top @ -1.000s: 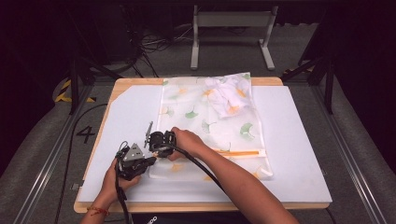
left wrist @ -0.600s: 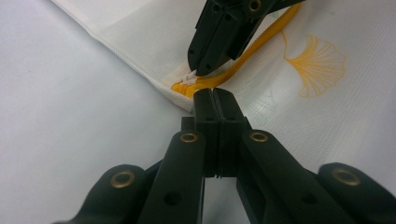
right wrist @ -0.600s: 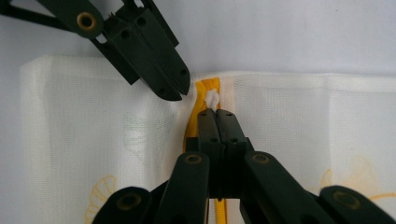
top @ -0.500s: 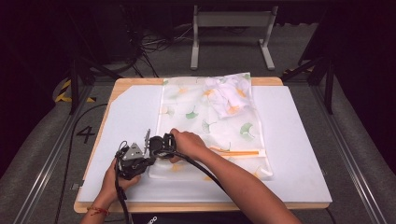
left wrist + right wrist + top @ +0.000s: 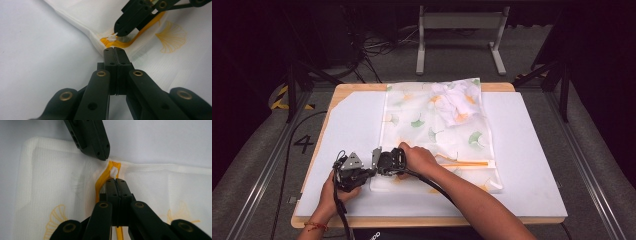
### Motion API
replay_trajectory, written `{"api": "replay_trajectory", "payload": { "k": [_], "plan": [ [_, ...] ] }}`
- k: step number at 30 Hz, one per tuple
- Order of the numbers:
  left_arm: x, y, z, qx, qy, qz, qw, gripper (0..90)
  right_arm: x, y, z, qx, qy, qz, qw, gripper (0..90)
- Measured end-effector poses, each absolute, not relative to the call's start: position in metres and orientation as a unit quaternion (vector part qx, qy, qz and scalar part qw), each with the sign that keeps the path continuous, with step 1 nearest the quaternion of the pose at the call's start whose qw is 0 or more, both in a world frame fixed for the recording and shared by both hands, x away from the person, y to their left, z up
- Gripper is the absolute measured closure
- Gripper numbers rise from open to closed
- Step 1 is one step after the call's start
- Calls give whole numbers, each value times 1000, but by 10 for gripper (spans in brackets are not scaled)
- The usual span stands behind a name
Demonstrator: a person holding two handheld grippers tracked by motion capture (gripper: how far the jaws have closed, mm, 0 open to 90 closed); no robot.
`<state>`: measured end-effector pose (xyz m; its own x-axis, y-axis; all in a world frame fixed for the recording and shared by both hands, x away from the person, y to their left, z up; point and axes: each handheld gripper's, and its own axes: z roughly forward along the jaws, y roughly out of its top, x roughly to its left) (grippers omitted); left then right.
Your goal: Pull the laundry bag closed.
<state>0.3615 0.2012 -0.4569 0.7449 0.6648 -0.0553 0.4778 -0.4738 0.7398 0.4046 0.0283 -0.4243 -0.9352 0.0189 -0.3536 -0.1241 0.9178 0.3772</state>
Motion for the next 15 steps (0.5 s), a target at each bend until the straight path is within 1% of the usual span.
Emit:
{"api": "replay_trajectory", "payload": {
  "k": [5,7,11,14,15],
  "plan": [
    [362,203,-457,845,343,115,394,900,404,26,-425,-28,960,205,186,898],
    [362,206,-456,841,334,108,411,897,404,25,-425,-24,958,213,189,898],
    [366,211,-453,821,353,99,437,884,399,25,-422,-30,951,218,216,898],
    [371,213,-450,805,374,101,449,789,399,22,-419,-30,947,229,224,898],
    [372,214,-448,800,382,102,451,739,400,21,-419,-29,945,233,226,898]
  ]
}}
